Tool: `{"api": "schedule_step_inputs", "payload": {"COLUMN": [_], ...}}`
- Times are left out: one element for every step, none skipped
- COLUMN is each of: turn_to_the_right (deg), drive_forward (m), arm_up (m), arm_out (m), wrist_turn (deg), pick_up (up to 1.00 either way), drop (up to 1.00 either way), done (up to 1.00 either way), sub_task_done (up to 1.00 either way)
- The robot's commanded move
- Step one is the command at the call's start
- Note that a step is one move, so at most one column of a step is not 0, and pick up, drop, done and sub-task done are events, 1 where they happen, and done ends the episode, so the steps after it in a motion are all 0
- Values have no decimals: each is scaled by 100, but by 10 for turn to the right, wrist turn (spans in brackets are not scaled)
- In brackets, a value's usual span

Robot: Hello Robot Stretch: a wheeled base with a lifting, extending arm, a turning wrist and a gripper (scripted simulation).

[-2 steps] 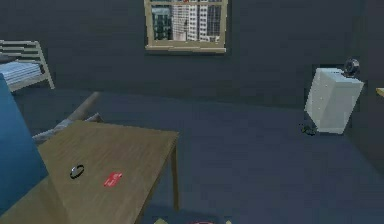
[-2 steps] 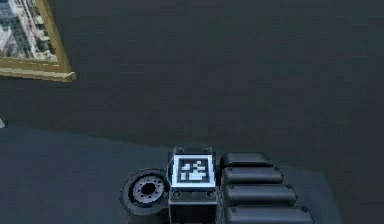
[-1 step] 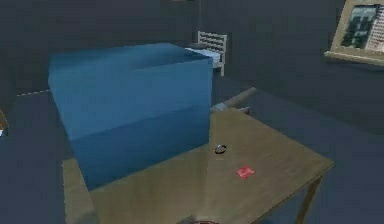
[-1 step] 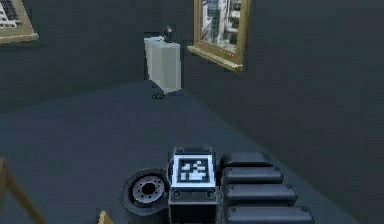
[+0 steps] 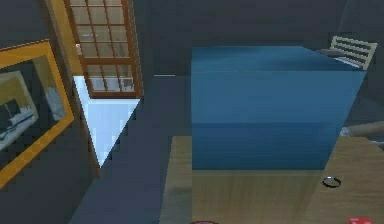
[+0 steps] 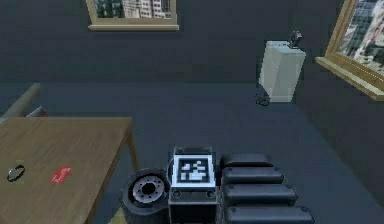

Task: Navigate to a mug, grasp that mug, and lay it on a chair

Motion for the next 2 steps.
{"api": "schedule_step_inputs", "payload": {"turn_to_the_right": [0, 0], "drive_forward": [0, 0], "arm_up": [0, 0], "arm_out": [30, 0], "wrist_turn": [0, 390], "pick_up": [0, 0], "drop": [0, 0], "done": [0, 0], "sub_task_done": [0, 0]}}
